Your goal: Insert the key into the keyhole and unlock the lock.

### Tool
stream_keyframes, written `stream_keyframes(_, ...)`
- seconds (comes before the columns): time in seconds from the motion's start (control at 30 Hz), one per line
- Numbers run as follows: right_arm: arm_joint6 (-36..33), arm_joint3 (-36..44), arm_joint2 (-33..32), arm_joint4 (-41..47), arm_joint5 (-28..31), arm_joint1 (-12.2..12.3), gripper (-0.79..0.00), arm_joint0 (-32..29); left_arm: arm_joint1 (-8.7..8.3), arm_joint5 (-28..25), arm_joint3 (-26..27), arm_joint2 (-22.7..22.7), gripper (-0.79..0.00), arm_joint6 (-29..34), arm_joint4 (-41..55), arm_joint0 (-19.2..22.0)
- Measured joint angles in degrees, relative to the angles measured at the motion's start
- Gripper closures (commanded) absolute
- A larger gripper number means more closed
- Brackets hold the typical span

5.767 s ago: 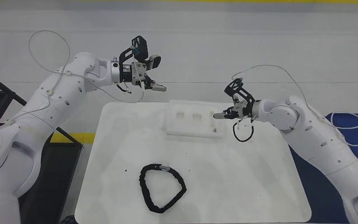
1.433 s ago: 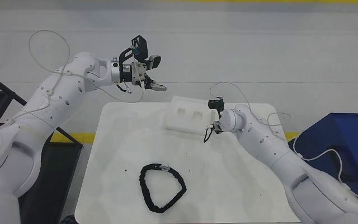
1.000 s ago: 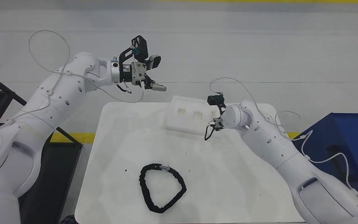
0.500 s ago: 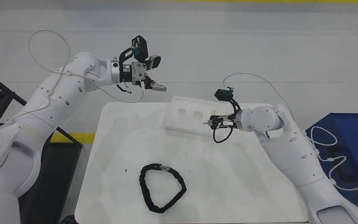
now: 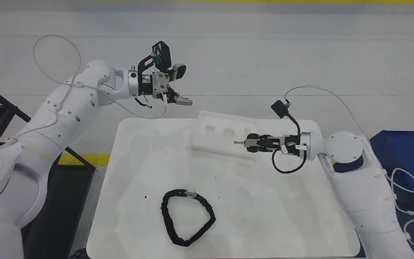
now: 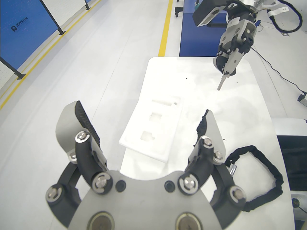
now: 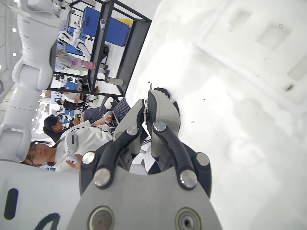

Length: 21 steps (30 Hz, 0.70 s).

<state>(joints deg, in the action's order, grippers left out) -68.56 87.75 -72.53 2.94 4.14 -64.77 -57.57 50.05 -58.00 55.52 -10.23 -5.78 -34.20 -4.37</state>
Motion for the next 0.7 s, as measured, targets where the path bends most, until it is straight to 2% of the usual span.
stream_keyframes(0.17, 0.4, -3.4, -3.1, 4.2, -0.6, 0.6, 0.0, -0.9, 0.0, 0.0, 0.0, 0.0, -0.785, 0.0, 0.0, 0.0)
stream_keyframes(0.43, 2.3, -4.0, -8.3, 8.1, -1.8, 1.6, 0.0, -4.0, 0.0, 0.0, 0.0, 0.0, -0.785, 0.0, 0.0, 0.0)
stream_keyframes(0.7, 2.1, -3.9, -8.8, 8.6, -1.4, 1.7, 0.0, -4.3, 0.0, 0.0, 0.0, 0.0, -0.785, 0.0, 0.0, 0.0)
